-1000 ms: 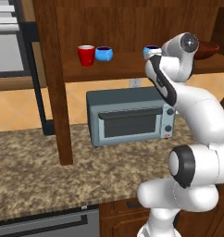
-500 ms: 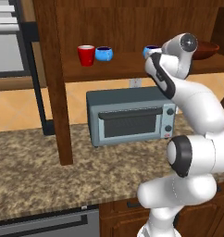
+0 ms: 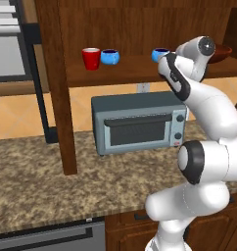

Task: Gather all objects into one cabinet and sort the glasses and bowls to opposite sides.

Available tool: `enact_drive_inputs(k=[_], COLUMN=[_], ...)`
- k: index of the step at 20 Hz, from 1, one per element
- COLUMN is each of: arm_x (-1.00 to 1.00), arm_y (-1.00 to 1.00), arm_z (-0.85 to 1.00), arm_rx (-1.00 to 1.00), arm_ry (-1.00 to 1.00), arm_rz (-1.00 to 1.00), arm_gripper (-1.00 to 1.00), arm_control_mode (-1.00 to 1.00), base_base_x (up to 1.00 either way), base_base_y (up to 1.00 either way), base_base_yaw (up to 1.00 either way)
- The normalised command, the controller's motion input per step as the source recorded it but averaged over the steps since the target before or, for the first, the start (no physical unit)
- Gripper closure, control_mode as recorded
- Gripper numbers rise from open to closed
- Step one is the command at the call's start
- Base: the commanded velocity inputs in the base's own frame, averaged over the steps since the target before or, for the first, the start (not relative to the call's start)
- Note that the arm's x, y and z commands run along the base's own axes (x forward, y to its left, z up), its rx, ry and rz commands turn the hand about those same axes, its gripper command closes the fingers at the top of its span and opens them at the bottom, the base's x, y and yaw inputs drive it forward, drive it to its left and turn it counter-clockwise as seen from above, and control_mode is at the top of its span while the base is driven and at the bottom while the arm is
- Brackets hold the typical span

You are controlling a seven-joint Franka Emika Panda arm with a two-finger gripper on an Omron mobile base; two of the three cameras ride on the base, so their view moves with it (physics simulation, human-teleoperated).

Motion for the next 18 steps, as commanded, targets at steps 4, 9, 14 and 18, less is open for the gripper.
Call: enact_drive_inputs(k=[4,9,14,18], arm_x=[0.0,0.01,0.08,0.19], arm_y=[-0.07,-0.11,-0.11,-0.01], arm_z=[-0.08,-0.01,-0.01,-0.03], arm_rx=[0.0,0.0,0.0,0.0], arm_ry=[0.0,0.0,0.0,0.0], arm_rz=[0.03,0.04,0.07,0.07], arm_gripper=[-1.0,-1.0,-1.0,-1.0], arm_control_mode=[-1.0,-1.0,-1.0,-1.0], base_base_x=[0.0,0.0,0.0,0.0], base_base_y=[0.0,0.0,0.0,0.0], base_base_yaw=[0.0,0.0,0.0,0.0])
